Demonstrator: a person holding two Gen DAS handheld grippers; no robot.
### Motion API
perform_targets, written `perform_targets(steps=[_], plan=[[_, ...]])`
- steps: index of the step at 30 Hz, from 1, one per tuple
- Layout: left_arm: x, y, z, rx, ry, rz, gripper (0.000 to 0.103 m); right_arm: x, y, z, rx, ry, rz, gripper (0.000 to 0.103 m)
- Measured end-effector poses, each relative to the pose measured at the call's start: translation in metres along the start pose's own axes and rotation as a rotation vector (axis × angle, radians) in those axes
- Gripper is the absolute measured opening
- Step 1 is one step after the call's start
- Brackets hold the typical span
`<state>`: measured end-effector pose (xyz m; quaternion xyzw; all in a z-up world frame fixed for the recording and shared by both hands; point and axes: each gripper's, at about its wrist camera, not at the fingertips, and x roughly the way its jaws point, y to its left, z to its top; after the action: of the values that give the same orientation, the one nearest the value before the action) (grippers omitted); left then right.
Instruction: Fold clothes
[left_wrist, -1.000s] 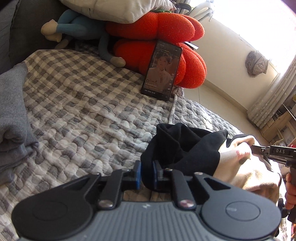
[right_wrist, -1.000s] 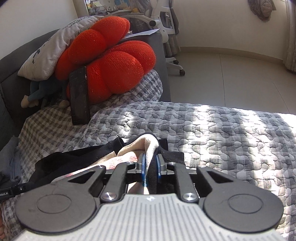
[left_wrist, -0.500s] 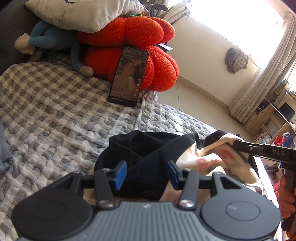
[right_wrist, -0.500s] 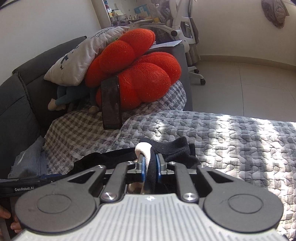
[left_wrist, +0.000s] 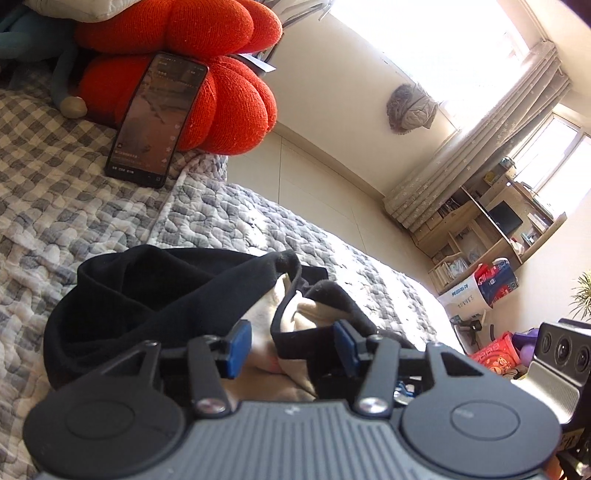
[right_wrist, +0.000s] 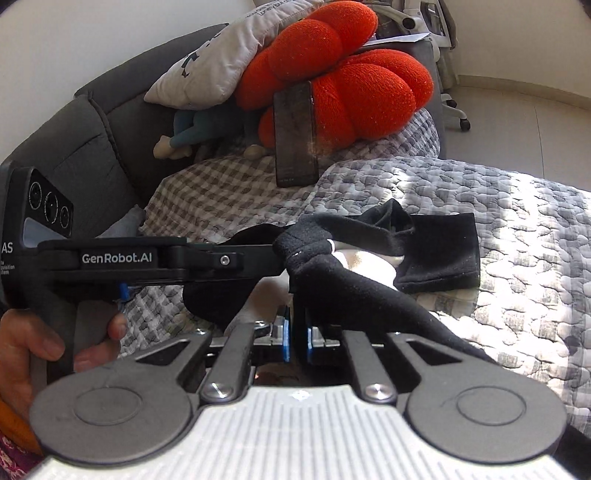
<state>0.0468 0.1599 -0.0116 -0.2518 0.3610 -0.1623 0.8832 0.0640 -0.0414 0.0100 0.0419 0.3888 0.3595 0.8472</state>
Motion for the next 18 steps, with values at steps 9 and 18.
perform_targets(steps=[9, 18], plan=[[0.023, -0.001, -0.006, 0.021, 0.041, 0.025, 0.051, -0.048, -0.005, -0.002, -0.003, -0.049, -0.004, 0.052], [0.024, 0.000, -0.003, 0.023, 0.044, 0.027, 0.052, -0.052, -0.030, 0.005, 0.005, -0.106, -0.135, 0.053]])
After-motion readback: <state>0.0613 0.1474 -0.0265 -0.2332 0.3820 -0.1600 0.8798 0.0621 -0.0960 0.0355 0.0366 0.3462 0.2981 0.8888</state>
